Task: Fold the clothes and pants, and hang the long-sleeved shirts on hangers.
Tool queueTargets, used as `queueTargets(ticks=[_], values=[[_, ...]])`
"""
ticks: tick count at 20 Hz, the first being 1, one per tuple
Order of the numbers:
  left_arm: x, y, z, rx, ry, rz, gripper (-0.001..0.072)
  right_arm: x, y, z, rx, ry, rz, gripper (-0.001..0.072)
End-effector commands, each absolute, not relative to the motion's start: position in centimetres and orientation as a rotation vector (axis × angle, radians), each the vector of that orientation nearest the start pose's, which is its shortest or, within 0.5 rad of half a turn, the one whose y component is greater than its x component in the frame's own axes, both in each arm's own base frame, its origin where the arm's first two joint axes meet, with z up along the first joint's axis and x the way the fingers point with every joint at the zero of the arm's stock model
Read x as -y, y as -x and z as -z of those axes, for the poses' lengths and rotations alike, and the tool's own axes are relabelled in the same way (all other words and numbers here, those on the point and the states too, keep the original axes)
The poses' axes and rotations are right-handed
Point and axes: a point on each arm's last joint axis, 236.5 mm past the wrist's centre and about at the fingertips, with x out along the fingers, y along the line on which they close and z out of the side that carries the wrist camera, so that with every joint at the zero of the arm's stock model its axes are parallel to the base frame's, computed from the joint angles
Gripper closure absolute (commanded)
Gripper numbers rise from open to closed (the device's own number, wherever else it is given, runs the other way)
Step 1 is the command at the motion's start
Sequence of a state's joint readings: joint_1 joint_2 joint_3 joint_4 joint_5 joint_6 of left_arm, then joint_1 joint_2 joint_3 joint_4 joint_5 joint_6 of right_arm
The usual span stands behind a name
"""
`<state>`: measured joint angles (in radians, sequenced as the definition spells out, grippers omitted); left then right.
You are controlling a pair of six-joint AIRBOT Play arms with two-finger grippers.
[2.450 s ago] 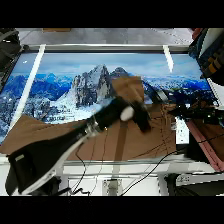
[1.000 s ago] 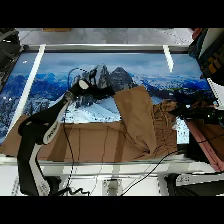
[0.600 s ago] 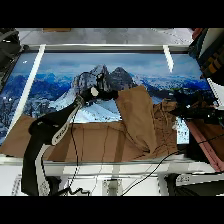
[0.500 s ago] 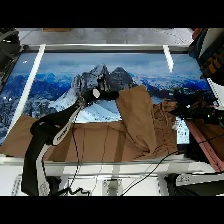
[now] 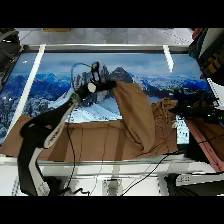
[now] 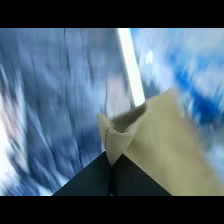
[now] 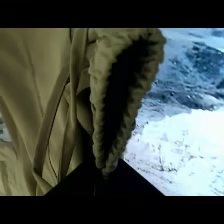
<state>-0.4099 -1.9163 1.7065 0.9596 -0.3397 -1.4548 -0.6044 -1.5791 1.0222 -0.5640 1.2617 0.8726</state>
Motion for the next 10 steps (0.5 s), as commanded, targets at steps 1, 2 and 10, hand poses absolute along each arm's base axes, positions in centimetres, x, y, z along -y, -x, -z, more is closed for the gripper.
queueTargets(ticks=[1,2,10], values=[[24.7,-61.1,-14.3,-0.373,0.238,0.409,0.0694,4.1,-40.4,3.5,-1.032,-0.920,-0.389,0.0680],[22.4,-61.1,-17.9,-0.294,0.170,0.380,0.0694,4.2,-40.5,3.4,-1.026,-0.916,-0.382,0.0681],[1.0,-58.4,-33.1,-0.029,-0.038,0.033,0.0694,5.4,-42.2,0.7,-0.913,-0.887,-0.328,0.0680]])
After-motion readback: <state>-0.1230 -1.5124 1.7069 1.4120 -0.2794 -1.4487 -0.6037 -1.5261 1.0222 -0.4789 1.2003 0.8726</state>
